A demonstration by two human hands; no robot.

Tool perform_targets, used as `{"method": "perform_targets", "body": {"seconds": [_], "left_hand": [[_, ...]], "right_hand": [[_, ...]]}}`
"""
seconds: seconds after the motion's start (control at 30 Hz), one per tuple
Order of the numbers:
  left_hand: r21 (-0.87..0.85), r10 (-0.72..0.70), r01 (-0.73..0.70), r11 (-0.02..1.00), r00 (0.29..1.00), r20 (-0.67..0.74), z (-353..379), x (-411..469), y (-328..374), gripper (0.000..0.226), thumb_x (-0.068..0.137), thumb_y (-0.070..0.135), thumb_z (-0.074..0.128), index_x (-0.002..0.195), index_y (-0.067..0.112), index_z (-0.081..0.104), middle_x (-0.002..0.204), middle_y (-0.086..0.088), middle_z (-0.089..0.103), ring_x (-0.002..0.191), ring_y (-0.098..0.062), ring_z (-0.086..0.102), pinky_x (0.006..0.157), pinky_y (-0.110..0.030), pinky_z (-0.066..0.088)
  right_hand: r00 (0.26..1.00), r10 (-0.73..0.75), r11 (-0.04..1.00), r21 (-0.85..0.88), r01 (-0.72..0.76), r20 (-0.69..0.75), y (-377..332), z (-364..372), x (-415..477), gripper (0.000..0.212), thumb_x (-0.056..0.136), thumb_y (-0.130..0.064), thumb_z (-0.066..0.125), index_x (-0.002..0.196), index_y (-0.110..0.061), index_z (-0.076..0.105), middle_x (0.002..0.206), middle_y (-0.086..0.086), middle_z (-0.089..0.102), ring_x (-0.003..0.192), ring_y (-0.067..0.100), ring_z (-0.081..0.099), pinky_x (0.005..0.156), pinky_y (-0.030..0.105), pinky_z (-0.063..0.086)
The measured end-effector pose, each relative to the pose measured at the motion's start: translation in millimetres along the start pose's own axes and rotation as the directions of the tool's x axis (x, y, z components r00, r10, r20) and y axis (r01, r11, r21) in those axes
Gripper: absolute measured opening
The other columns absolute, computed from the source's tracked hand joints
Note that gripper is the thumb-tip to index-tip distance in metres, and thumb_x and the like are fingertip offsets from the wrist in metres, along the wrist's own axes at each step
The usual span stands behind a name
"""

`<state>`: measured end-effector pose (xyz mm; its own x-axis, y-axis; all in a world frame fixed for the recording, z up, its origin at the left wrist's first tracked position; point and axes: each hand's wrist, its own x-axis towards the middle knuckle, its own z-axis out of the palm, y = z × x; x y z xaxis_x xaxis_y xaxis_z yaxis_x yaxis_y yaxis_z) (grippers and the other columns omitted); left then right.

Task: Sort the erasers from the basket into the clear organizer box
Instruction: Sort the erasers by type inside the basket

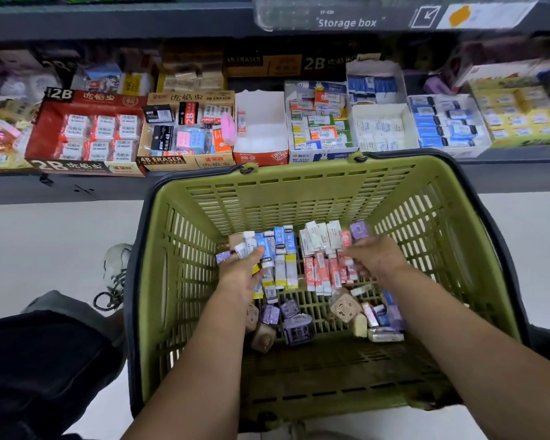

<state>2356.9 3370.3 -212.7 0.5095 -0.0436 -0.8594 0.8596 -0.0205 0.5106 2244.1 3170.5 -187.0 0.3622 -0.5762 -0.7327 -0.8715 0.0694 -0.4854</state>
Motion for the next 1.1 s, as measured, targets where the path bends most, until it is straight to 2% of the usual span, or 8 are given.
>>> {"method": "perform_targets", "body": {"seconds": [0.23, 0.4, 0.5, 0.63, 0.73, 0.9, 1.0, 1.1], "left_hand": [[0.076, 0.021, -0.025, 0.997, 0.998, 0.055, 7.5, -12.7, -6.7, 0.073, 0.080, 0.012, 0.077, 0.142, 0.008, 0.038, 0.149, -0.004, 0.036, 0.070, -0.008, 0.054, 0.103, -0.037, 0.047], [0.126, 0.029, -0.039, 0.991, 0.996, 0.079, 7.8, -17.3, -9.4, 0.077, 0.080, 0.010, 0.077, 0.143, 0.007, 0.035, 0.151, -0.006, 0.033, 0.081, -0.014, 0.058, 0.090, -0.030, 0.053], [0.137, 0.018, -0.035, 0.990, 0.992, 0.122, 13.4, -23.5, -10.2, 0.079, 0.078, 0.010, 0.078, 0.144, 0.006, 0.034, 0.153, -0.005, 0.029, 0.089, -0.016, 0.056, 0.083, -0.027, 0.055], [0.145, -0.005, -0.023, 0.989, 0.982, 0.189, 25.6, -31.6, -11.7, 0.081, 0.080, 0.014, 0.077, 0.145, 0.004, 0.031, 0.152, -0.006, 0.031, 0.075, -0.006, 0.054, 0.071, -0.022, 0.056], [0.111, -0.003, -0.021, 0.994, 0.978, 0.209, 29.7, -30.6, -13.9, 0.078, 0.083, 0.012, 0.074, 0.145, 0.001, 0.027, 0.149, -0.008, 0.033, 0.081, -0.006, 0.056, 0.074, -0.023, 0.055], [0.071, 0.002, -0.012, 0.997, 0.989, 0.148, 20.1, -19.4, -10.0, 0.039, 0.090, 0.011, 0.066, 0.122, -0.006, 0.052, 0.093, -0.008, 0.064, 0.074, -0.015, 0.061, 0.070, -0.025, 0.057], [0.040, 0.077, -0.079, 0.996, 0.995, 0.062, 16.0, -13.6, -3.6, 0.014, 0.097, 0.014, 0.056, 0.092, 0.002, 0.059, 0.088, -0.009, 0.063, 0.071, -0.016, 0.059, 0.081, -0.031, 0.055], [-0.039, 0.083, -0.082, 0.996, 0.995, 0.046, 15.1, -11.3, 1.0, 0.022, 0.100, 0.012, 0.050, 0.121, 0.008, 0.047, 0.093, -0.014, 0.057, 0.069, -0.018, 0.055, 0.088, -0.037, 0.053]], "right_hand": [[0.999, 0.053, 0.961, -0.272, -0.052, -0.001, 28.4, 4.9, 20.2, 0.016, 0.087, -0.019, 0.065, 0.079, -0.007, 0.059, 0.081, 0.017, 0.069, 0.071, 0.027, 0.065, 0.083, 0.042, 0.056], [0.998, -0.035, 0.912, -0.406, 0.056, 0.060, 26.2, 3.0, 13.4, 0.011, 0.086, -0.023, 0.064, 0.088, -0.014, 0.057, 0.088, 0.008, 0.060, 0.078, 0.020, 0.056, 0.061, 0.024, 0.046], [0.985, -0.170, 0.871, -0.469, 0.147, -0.007, 14.3, 5.2, 4.5, 0.015, 0.091, -0.025, 0.057, 0.085, -0.013, 0.063, 0.087, 0.004, 0.061, 0.087, 0.019, 0.060, 0.075, 0.024, 0.048], [0.940, -0.195, 0.981, 0.071, 0.182, 0.282, -11.7, 27.0, -23.7, 0.013, 0.090, -0.027, 0.063, 0.089, -0.014, 0.066, 0.072, 0.003, 0.065, 0.061, 0.013, 0.058, 0.054, 0.019, 0.049], [0.906, -0.138, 0.983, 0.165, 0.077, 0.400, -19.8, 43.2, -28.8, 0.022, 0.086, -0.028, 0.068, 0.098, -0.011, 0.063, 0.065, 0.006, 0.059, 0.054, 0.013, 0.052, 0.053, 0.023, 0.043], [0.978, -0.107, 0.976, 0.206, 0.069, 0.177, -23.4, 60.4, -13.9, 0.007, 0.089, -0.012, 0.065, 0.092, -0.007, 0.061, 0.049, 0.004, 0.057, 0.031, 0.005, 0.047, 0.035, 0.015, 0.038], [0.988, -0.152, 0.983, 0.098, 0.152, -0.014, -29.8, 68.6, -1.9, 0.014, 0.091, -0.013, 0.060, 0.078, -0.013, 0.057, 0.070, 0.014, 0.063, 0.051, 0.020, 0.058, 0.055, 0.029, 0.052], [0.962, -0.263, 0.956, -0.152, 0.250, -0.075, -38.2, 79.6, 2.0, 0.013, 0.090, -0.015, 0.056, 0.080, -0.008, 0.063, 0.089, 0.019, 0.069, 0.080, 0.032, 0.067, 0.075, 0.040, 0.057]]}}
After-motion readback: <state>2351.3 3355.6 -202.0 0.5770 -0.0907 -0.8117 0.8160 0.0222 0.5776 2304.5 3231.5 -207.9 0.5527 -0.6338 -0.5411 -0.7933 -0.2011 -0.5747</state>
